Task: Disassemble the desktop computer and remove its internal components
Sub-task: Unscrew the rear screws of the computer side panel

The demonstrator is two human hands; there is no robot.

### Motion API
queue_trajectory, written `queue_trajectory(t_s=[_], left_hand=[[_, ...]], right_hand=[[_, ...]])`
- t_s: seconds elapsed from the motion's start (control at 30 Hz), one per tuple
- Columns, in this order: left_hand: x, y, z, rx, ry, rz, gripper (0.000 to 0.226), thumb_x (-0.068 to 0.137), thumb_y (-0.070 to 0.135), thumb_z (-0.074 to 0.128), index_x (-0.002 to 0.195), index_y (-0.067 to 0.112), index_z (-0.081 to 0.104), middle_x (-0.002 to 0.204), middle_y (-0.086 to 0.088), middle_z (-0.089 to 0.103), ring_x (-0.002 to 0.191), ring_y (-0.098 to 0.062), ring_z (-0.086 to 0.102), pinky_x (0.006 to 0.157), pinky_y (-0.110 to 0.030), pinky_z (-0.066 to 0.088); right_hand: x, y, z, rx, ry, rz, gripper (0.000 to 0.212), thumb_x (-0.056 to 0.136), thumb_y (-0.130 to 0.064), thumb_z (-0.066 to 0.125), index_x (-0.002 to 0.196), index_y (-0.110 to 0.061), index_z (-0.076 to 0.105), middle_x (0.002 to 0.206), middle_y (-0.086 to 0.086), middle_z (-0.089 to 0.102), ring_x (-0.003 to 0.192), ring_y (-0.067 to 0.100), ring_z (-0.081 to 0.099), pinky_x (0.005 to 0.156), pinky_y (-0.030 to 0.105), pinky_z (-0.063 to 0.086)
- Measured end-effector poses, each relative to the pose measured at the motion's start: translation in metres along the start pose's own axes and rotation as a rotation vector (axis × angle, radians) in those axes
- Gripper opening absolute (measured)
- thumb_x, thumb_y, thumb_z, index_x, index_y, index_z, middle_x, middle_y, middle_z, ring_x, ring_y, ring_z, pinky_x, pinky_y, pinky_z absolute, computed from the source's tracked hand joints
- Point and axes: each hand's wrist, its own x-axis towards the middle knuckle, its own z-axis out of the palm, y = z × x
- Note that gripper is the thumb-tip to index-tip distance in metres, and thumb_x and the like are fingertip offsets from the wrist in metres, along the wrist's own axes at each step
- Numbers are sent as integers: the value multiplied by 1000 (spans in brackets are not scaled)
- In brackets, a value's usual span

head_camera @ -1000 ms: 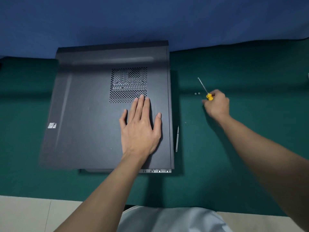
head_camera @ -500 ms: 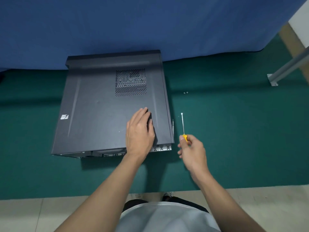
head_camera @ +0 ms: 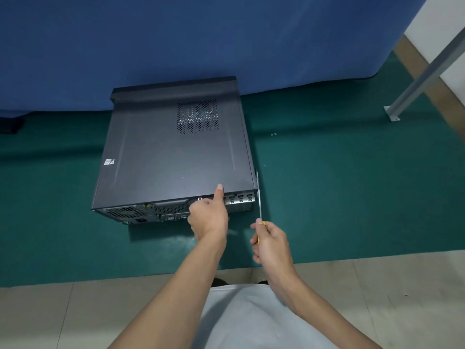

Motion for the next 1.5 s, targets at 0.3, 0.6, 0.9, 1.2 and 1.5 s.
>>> queue_trajectory(t_s=[0.3, 0.6, 0.9, 1.2, 1.5], left_hand=[[3, 4, -8, -527, -667, -331, 65, 98, 52, 43, 107, -10, 60, 90, -23, 73, 81, -31, 73, 72, -35, 58], [7, 7, -14, -517, -722, -310, 58, 101, 46, 40, 102, -10, 57, 88, -23, 72, 81, -32, 73, 71, -35, 58], [9, 7, -13, -516, -728, -308, 57, 101, 44, 41, 100, -10, 58, 88, -23, 72, 79, -30, 73, 66, -33, 60], [8, 10, -15, -483, -698, -298, 53, 102, 41, 41, 95, -9, 58, 86, -24, 72, 79, -31, 73, 68, -33, 59], [6, 11, -15, -472, -690, -288, 54, 103, 41, 39, 97, -9, 59, 92, -25, 72, 81, -30, 73, 68, -33, 59]], right_hand=[[-9, -9, 17, 175, -205, 136, 26, 102, -28, 43, 88, -9, 54, 58, 1, 42, 40, 7, 25, 37, 19, 17], [-9, -11, 14, 306, -266, 205, 23, 103, -24, 40, 91, -7, 50, 55, 1, 37, 40, 8, 20, 37, 18, 12], [-5, -11, 12, 503, -348, 285, 20, 102, -20, 41, 92, -5, 50, 54, 2, 38, 36, 6, 23, 37, 16, 12], [2, -1, 11, 989, -586, 520, 21, 94, -27, 47, 84, -9, 51, 50, -5, 33, 33, 4, 18, 31, 16, 11], [5, -1, 13, 969, -574, 499, 27, 96, -30, 45, 79, -11, 50, 48, -6, 29, 35, 3, 12, 29, 16, 12]])
